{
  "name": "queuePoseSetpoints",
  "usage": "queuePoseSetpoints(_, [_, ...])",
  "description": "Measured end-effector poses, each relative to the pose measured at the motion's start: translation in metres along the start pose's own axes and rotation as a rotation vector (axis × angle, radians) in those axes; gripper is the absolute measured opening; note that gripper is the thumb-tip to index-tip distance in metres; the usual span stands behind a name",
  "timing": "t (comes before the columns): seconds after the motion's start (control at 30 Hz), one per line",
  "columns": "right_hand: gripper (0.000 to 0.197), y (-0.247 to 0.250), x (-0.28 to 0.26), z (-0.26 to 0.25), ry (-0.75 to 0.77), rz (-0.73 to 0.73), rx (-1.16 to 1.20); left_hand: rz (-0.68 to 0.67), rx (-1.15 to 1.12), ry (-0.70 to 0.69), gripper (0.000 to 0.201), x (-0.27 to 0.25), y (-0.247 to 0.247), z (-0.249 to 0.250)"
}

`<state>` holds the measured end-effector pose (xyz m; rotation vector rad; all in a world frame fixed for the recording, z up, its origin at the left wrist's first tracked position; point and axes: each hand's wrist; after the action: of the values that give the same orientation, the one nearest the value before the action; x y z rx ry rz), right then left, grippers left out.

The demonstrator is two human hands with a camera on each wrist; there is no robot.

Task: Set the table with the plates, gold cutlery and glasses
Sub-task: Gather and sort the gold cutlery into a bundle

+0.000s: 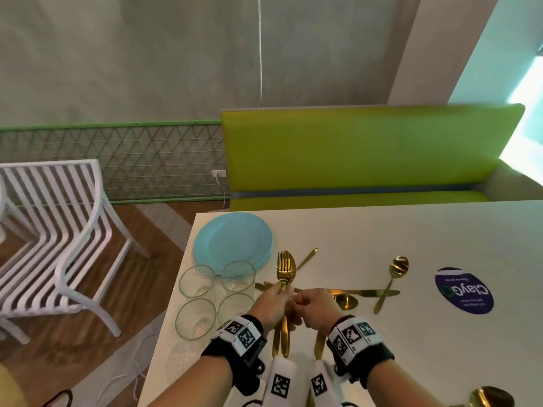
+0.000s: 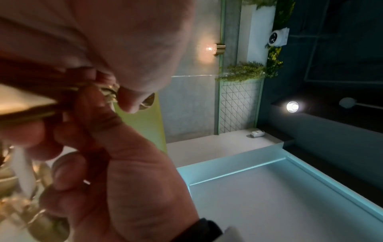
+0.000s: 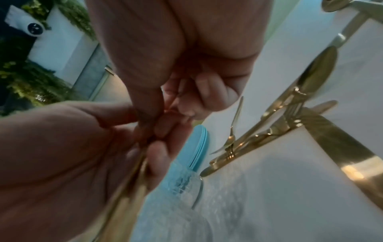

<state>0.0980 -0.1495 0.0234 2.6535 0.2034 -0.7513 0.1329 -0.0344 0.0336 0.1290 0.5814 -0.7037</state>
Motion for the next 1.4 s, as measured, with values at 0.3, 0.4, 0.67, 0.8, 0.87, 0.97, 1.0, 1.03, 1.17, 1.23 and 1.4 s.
queuePoseSetpoints(0.3, [0.019,0.056,0.078,-0.019,-0.009,0.121,-0.521,0.334,0.068,-0.010,0.014,0.025,0.031,0.021])
queuePoseSetpoints(0.4, [0.038,0.059,0.111,-0.016,-0.088,0.080,-0.767,0.397,0.045,-0.006,0.013,0.031,0.039,0.022])
queuePoseSetpoints(0.67, [0.036,0.054,0.151,0.005,-0.152,-0.046,-1.124,0.425,0.038,0.026,0.014,0.037,0.043,0.015])
queuePoseSetpoints(0.8, [0.032,0.061,0.157,0.009,-0.141,-0.045,-1.161,0.444,0.059,-0.015,0.012,0.047,0.034,0.023])
queuePoseSetpoints(0.87, [0.031,0.066,0.155,0.008,-0.153,-0.051,-1.119,0.420,0.086,-0.037,0.013,0.051,0.028,0.029])
queuePoseSetpoints(0.97, [0.026,0.081,0.147,0.001,-0.153,0.018,-0.919,0.397,0.084,-0.047,0.011,0.056,0.020,0.036])
queuePoseSetpoints(1.0, [0.022,0.089,0.143,-0.003,-0.135,0.063,-0.810,0.398,0.070,-0.049,0.011,0.058,0.018,0.038])
queuePoseSetpoints(1.03, [0.018,0.097,0.137,-0.007,-0.103,0.107,-0.691,0.400,0.050,-0.050,0.011,0.059,0.016,0.039])
queuePoseSetpoints(1.17, [0.009,0.111,0.105,-0.026,0.019,0.132,-0.188,0.383,-0.057,-0.036,0.011,0.064,0.008,0.045])
queuePoseSetpoints(1.23, [0.010,0.107,0.090,-0.030,0.027,0.052,0.009,0.353,-0.100,-0.039,0.010,0.067,0.003,0.051])
queuePoseSetpoints(1.4, [0.013,0.090,0.069,-0.022,0.012,0.044,0.180,0.250,0.010,0.017,0.015,0.069,-0.005,0.051])
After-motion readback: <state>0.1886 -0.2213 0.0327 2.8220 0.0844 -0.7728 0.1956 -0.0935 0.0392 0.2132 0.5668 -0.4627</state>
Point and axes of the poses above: each hand's wrist, its own x-axis towards the middle knuckle, its own y-axis out of the back of the hand, z = x × y, and after that the axes turned 12 degrees about -z, right-handed
